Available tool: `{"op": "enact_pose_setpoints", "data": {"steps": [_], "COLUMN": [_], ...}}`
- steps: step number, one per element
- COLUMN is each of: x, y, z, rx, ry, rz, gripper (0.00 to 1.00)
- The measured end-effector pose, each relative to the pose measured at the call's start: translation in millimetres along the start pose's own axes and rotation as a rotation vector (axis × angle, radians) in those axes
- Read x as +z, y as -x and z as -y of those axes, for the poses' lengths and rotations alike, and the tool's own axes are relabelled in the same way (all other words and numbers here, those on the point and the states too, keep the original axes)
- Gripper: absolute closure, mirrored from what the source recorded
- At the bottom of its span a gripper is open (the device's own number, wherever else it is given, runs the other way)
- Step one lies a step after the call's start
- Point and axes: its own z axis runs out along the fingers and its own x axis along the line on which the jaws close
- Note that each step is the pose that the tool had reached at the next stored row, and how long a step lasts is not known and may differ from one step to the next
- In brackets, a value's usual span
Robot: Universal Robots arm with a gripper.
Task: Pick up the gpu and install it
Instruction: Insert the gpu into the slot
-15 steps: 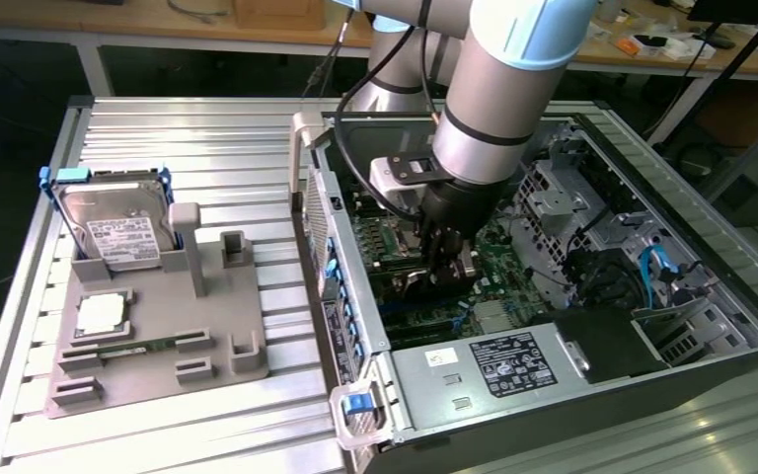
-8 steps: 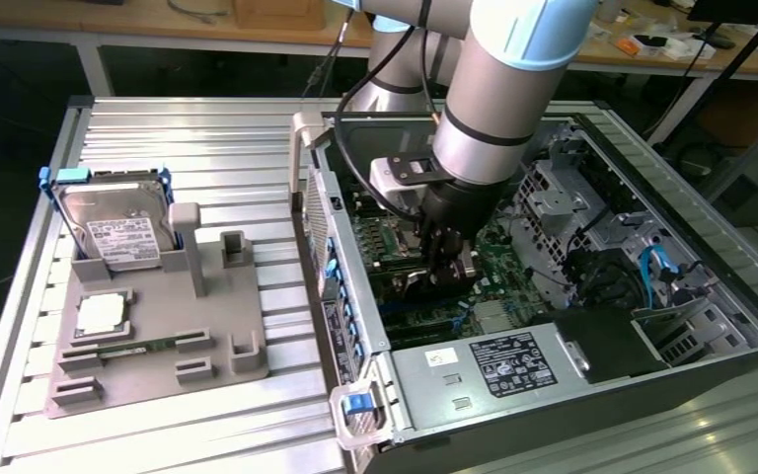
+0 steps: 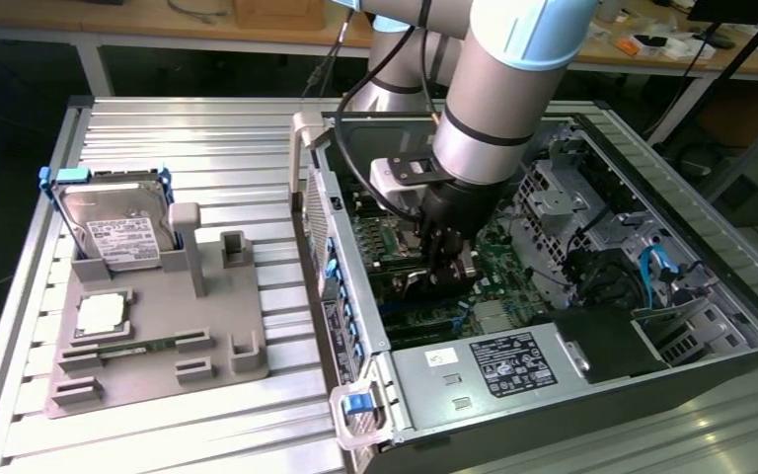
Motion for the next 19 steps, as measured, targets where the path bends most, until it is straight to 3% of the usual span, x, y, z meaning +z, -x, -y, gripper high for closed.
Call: {"op": "enact_pose_setpoints", "data": {"steps": [19], "x": [2.6], "y": [0.0], "z": [0.0], "rx": [-0.006], "ry": [-0.0009], "rz": [-0.0001], "gripper": [0.73]}}
